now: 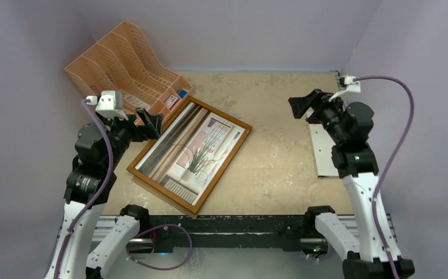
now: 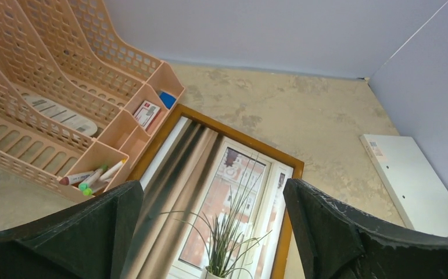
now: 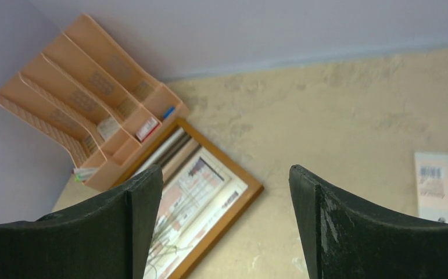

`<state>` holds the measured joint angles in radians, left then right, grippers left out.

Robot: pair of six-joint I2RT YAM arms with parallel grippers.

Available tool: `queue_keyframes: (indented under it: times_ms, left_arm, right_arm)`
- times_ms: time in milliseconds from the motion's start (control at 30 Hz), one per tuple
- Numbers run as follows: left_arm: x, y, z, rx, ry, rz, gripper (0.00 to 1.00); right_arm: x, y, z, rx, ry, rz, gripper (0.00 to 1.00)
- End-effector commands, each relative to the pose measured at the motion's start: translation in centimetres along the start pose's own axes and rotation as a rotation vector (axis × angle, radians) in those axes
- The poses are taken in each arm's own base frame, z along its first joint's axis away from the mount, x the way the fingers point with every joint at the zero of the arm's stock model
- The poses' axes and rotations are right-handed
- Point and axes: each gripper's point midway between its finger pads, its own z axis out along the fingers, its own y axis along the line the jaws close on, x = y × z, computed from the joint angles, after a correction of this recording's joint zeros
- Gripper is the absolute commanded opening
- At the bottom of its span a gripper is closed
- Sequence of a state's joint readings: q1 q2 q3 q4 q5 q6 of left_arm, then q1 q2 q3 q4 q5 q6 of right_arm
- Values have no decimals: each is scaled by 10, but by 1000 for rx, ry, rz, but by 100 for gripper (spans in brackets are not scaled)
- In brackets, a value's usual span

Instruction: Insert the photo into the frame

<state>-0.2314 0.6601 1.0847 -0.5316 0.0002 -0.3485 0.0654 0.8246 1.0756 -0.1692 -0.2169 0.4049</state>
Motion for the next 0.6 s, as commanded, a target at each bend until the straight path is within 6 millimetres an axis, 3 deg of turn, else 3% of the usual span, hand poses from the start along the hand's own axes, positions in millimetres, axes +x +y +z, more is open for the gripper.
queue_keyframes:
  times_ms: [0, 100, 333, 567]
  left_arm:
    - [13, -3, 25, 26, 63, -5, 99]
    - [42, -17, 42, 127, 168, 4, 97]
    - [110, -70, 68, 346, 316, -128, 90]
    - [177, -127, 82, 363, 451, -52, 90]
  right_arm:
    - [45, -13, 27, -17, 96, 108, 81]
    - [71, -17, 38, -34, 161, 164, 81]
    - [133, -55, 52, 116, 304, 276, 80]
    - [164, -68, 49, 155, 355, 309, 81]
